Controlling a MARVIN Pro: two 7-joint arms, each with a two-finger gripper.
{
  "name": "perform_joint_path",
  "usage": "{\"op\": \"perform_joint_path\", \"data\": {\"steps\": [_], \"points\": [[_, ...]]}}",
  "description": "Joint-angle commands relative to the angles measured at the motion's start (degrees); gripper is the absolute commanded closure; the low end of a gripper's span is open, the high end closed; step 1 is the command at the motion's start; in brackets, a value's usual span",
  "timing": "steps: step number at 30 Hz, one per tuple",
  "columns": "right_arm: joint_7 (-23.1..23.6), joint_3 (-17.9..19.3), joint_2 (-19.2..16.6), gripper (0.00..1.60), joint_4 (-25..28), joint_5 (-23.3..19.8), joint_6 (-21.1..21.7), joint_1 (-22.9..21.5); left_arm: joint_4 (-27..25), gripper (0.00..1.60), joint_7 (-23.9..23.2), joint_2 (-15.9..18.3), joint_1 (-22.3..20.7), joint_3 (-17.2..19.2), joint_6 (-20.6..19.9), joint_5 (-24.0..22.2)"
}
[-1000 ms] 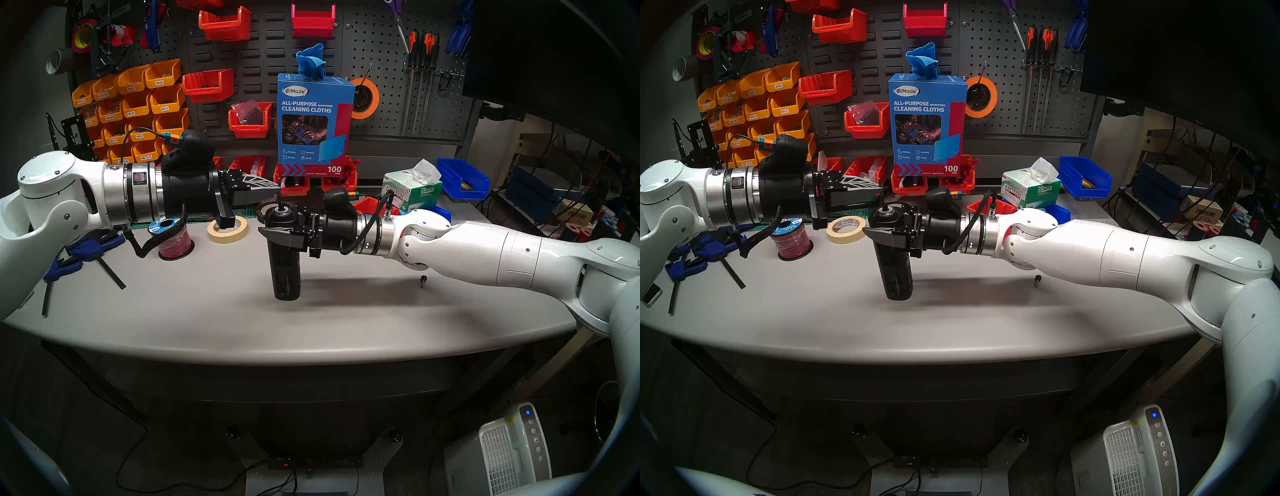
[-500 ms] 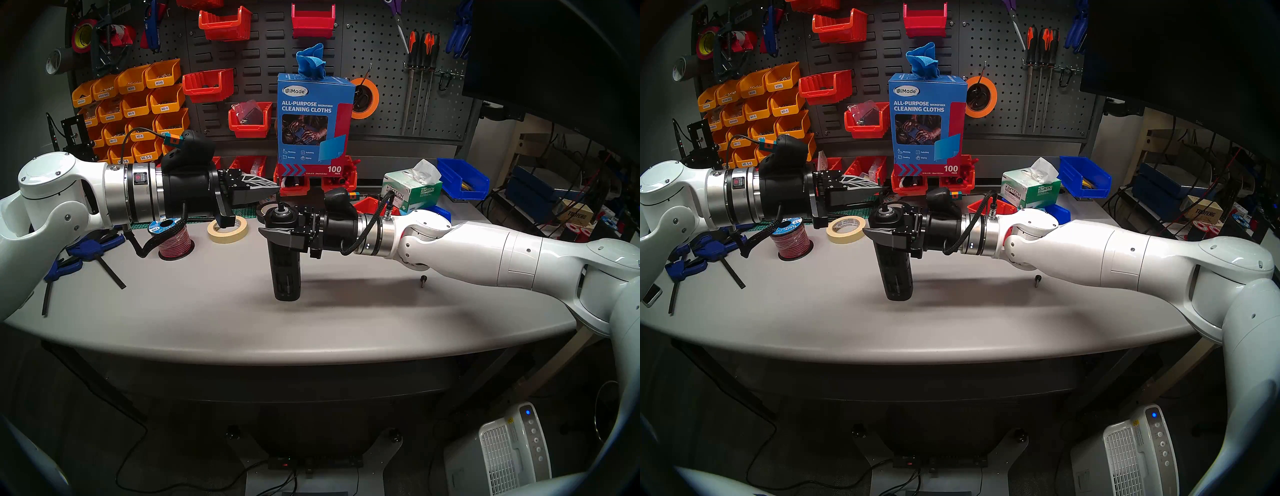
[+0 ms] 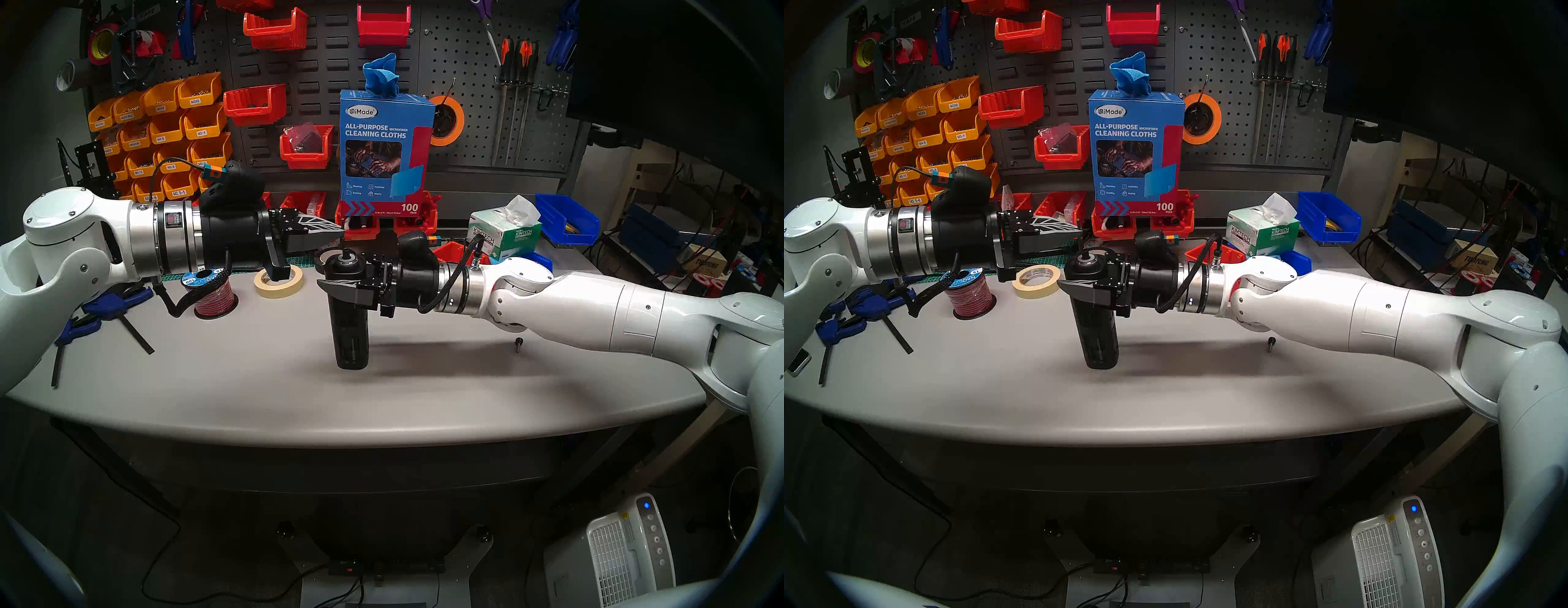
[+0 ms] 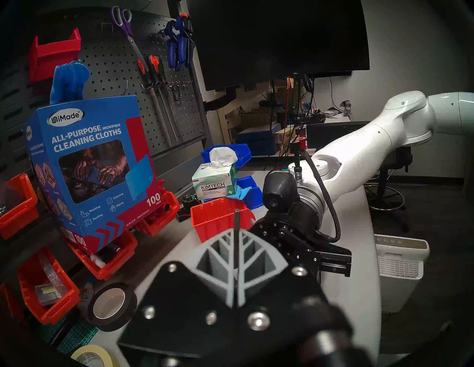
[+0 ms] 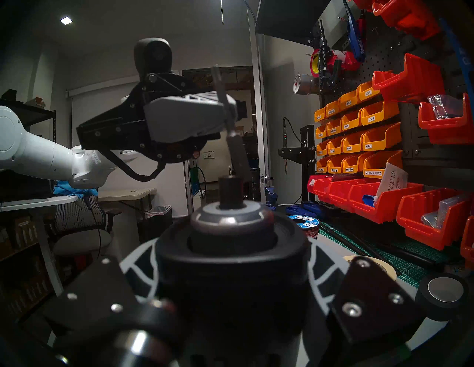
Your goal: Pick a screwdriver bit and insert it into the screwdriver
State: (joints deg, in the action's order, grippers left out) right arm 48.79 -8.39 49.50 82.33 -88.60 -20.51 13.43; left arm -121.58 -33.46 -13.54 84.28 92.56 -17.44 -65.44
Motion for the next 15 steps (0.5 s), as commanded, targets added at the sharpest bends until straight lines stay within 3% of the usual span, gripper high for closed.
{"op": "perform_joint_path", "data": {"steps": [1,15], "points": [[-0.21,0.38,0.16,1.19,-0.11,0.1,0.02,-0.62,-0.13,1.6,-0.13,0.05,-2.01,1.29,0.59,-0.32],[0.08,0.43,0.54,1.19,-0.57,-0.11,-0.17,-0.47,-0.22,1.6,0.0,0.31,-0.62,2.27,0.25,-0.13]]}}
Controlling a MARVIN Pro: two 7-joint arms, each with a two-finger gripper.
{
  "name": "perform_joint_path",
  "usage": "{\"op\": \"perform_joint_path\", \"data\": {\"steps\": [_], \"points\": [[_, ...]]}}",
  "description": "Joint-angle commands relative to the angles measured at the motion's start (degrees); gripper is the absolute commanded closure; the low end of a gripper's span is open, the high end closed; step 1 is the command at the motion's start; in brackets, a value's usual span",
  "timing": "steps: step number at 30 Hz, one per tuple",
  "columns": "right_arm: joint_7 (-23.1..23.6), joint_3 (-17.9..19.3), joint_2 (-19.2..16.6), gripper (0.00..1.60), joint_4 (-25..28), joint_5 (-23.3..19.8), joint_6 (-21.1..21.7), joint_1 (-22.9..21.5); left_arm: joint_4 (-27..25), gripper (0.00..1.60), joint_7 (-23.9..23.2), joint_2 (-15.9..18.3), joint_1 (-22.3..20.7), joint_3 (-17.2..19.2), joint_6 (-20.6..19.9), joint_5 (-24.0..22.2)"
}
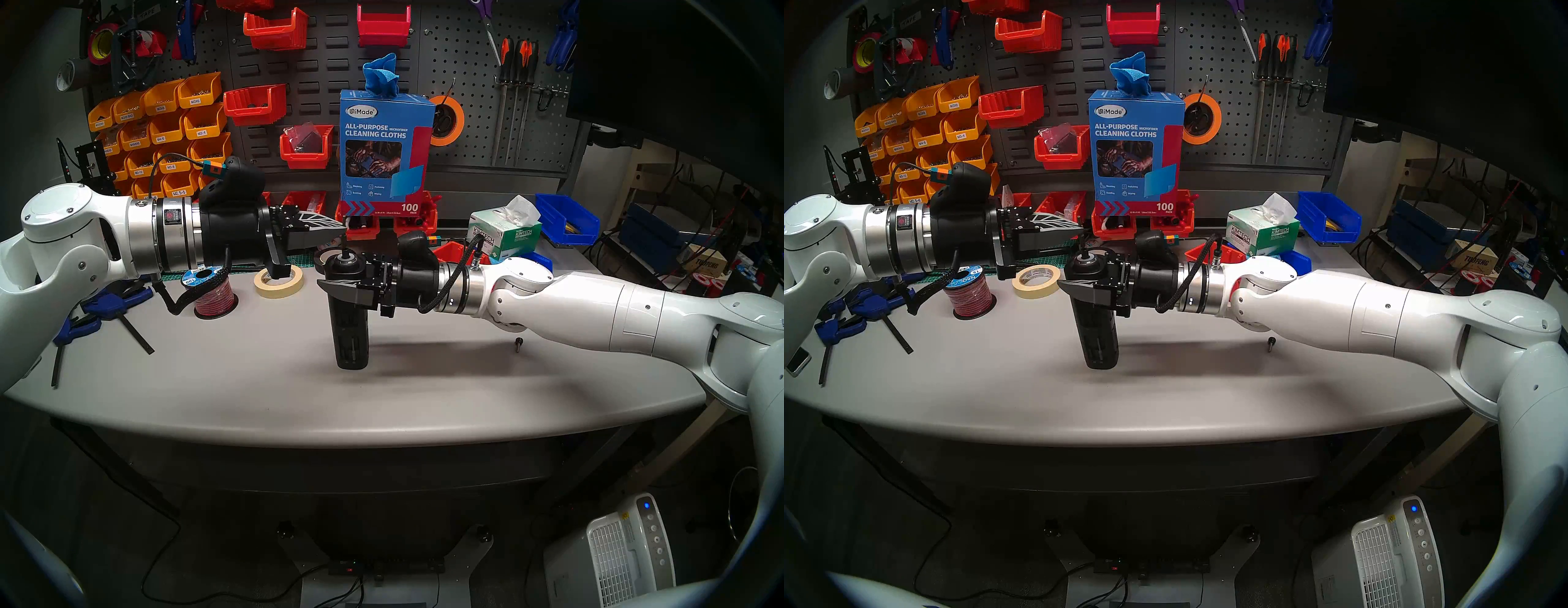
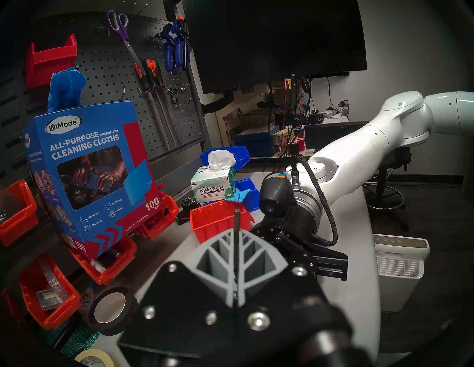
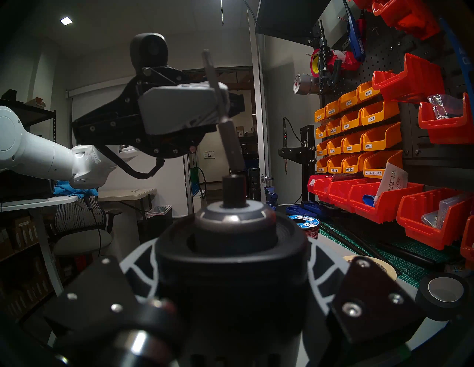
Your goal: Pick a screwdriver bit and insert it into the screwdriver
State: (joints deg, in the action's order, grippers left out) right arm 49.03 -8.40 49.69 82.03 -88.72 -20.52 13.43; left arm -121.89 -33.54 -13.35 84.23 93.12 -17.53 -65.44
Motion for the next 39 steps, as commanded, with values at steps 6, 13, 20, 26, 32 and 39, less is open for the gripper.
{"op": "perform_joint_path", "data": {"steps": [6,13,20,26,32,39], "points": [[-0.21,0.32,0.35,1.18,-0.25,-0.06,-0.11,-0.44,0.25,1.6,0.18,-0.01,-0.37,1.5,0.55,0.01],[-0.18,0.26,0.29,1.17,-0.27,-0.04,-0.28,-0.4,0.4,1.6,0.45,0.04,-0.4,1.25,0.67,0.27],[0.7,0.19,0.43,1.17,-0.6,-0.32,0.05,-0.42,0.74,1.6,0.03,0.15,-0.77,0.63,0.9,0.3],[1.94,0.13,0.56,1.17,-1.08,-0.59,0.49,-0.54,1.2,1.6,-1.02,0.37,-1.7,-0.31,1.09,0.17],[2.42,0.17,0.64,1.18,-1.32,-0.78,0.56,-0.51,1.46,1.6,-1.67,0.35,-3.21,-1.81,1.18,0.41],[3.44,0.15,0.86,1.2,-1.84,-1.01,1.0,-0.6,1.76,1.6,-2.09,0.32,-4.78,-3.0,1.23,0.86]]}}
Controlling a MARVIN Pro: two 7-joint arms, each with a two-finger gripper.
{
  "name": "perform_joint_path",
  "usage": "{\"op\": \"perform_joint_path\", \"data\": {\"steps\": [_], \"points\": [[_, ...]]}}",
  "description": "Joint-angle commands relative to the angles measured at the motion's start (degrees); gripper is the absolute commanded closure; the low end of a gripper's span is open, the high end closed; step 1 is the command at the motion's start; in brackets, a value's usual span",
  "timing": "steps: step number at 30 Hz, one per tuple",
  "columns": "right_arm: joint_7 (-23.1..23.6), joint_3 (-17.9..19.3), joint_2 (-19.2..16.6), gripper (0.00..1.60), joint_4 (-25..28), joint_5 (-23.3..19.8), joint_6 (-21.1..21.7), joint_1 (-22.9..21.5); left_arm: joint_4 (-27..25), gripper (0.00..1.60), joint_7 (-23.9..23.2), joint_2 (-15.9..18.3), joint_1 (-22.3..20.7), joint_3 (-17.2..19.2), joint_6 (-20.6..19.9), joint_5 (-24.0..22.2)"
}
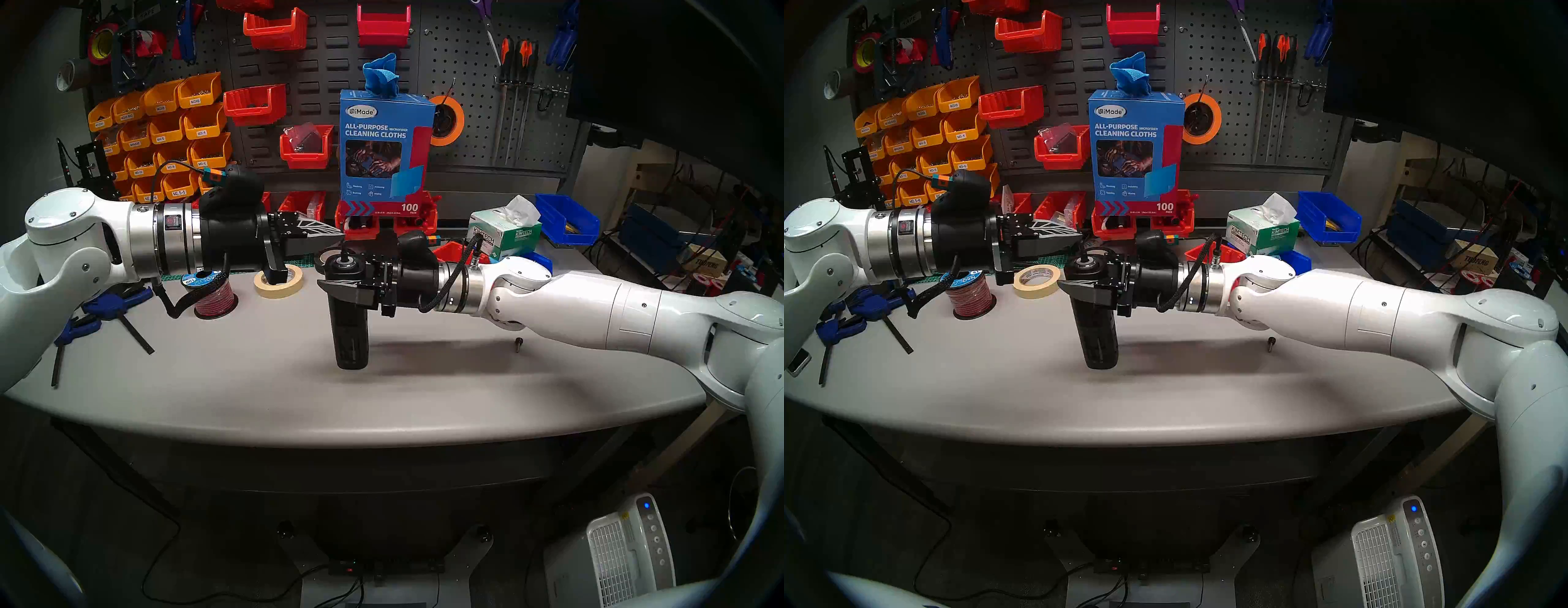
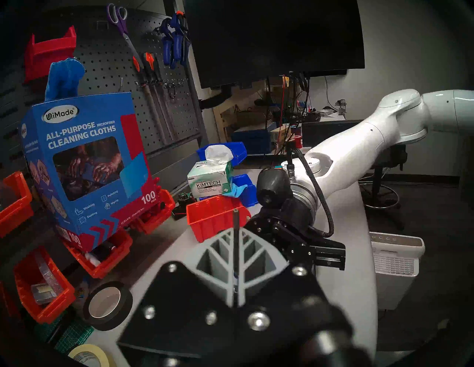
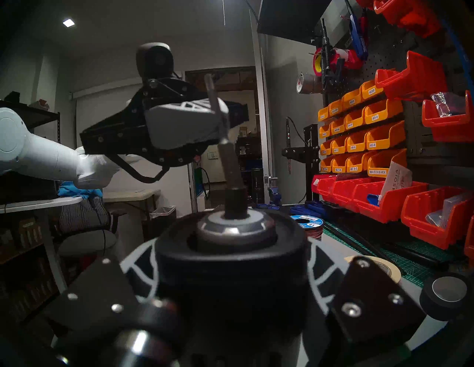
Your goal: Pick a screwdriver bit and insert it into the screwdriver
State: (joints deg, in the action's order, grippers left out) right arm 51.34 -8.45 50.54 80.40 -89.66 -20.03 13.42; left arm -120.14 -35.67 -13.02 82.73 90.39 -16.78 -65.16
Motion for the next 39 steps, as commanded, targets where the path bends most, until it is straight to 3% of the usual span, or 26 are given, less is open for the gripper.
{"op": "perform_joint_path", "data": {"steps": [1,23,39], "points": [[1.19,0.21,0.03,1.2,-0.26,-0.11,0.55,-0.58,0.11,1.6,0.0,-0.07,-3.59,-0.46,0.47,0.66],[6.78,0.44,1.15,1.2,-2.89,-0.63,3.17,-2.02,2.39,1.6,-5.31,-2.26,-12.77,-6.22,-1.52,3.91],[9.7,0.89,2.54,1.21,-5.27,-0.6,4.38,-3.03,4.01,1.6,-8.92,-4.43,-16.39,-7.73,-2.85,6.26]]}}
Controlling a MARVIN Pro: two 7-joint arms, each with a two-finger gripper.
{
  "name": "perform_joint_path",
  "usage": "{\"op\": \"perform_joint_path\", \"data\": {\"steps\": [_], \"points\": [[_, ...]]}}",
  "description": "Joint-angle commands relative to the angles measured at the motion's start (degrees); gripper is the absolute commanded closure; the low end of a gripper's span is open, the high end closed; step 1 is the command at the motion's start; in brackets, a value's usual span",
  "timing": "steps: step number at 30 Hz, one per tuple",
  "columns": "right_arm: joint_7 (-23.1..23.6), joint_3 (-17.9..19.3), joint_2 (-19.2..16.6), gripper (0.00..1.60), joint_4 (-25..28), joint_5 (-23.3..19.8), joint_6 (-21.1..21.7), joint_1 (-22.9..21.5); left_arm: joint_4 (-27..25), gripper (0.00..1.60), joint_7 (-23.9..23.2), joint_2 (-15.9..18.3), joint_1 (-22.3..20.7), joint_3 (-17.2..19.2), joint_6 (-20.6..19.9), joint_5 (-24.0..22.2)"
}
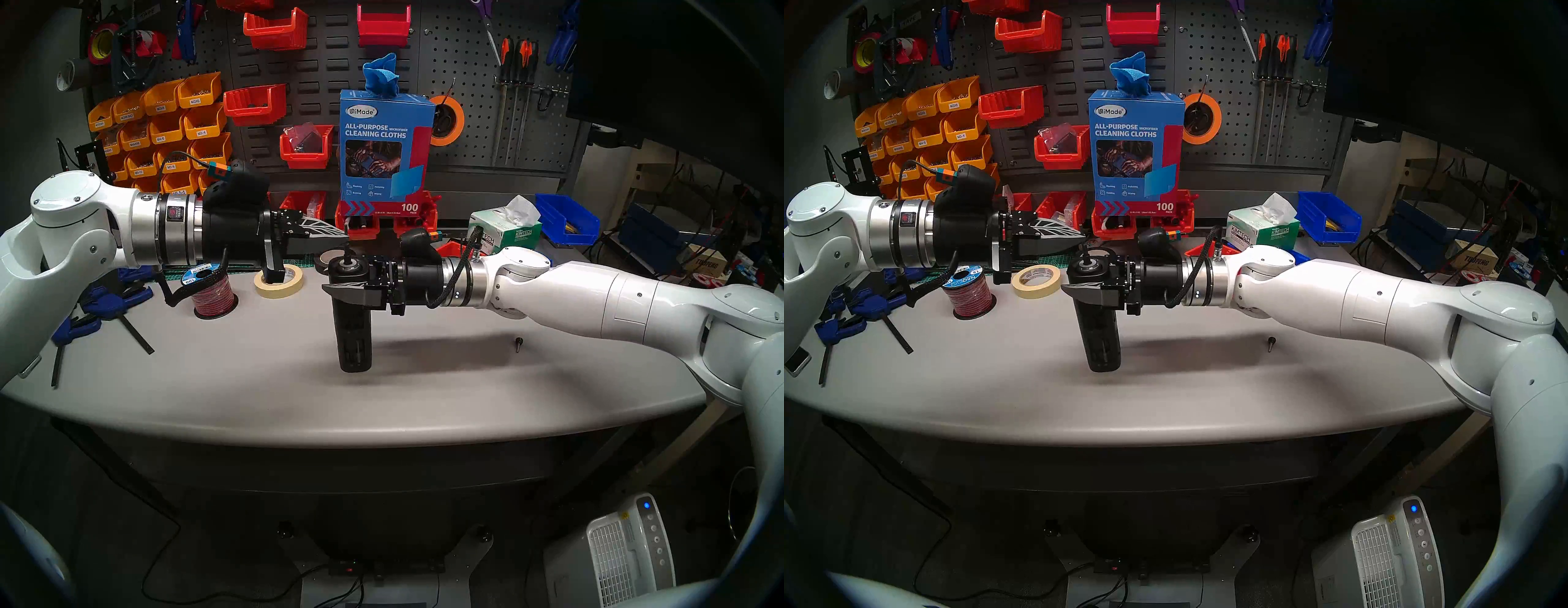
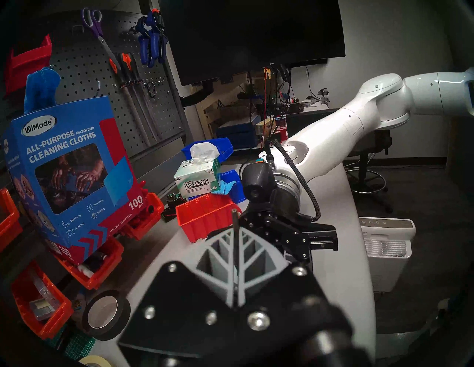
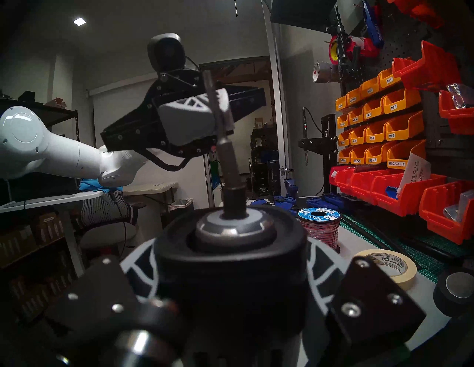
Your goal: Pick a screwdriver bit and insert it into the screwdriver
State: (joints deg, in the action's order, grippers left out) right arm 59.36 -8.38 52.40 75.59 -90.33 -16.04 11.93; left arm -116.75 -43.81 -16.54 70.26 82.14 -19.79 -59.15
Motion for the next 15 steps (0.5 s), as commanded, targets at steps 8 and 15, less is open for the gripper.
{"op": "perform_joint_path", "data": {"steps": [8,15], "points": [[3.35,1.06,1.16,1.21,-1.45,-0.05,1.05,-1.9,1.26,1.6,-3.55,-1.92,-5.68,-0.5,-0.44,1.09],[3.99,1.21,1.42,1.22,-1.87,-0.1,1.15,-1.94,1.79,1.6,-5.19,-2.97,-7.15,-1.94,-1.07,2.25]]}}
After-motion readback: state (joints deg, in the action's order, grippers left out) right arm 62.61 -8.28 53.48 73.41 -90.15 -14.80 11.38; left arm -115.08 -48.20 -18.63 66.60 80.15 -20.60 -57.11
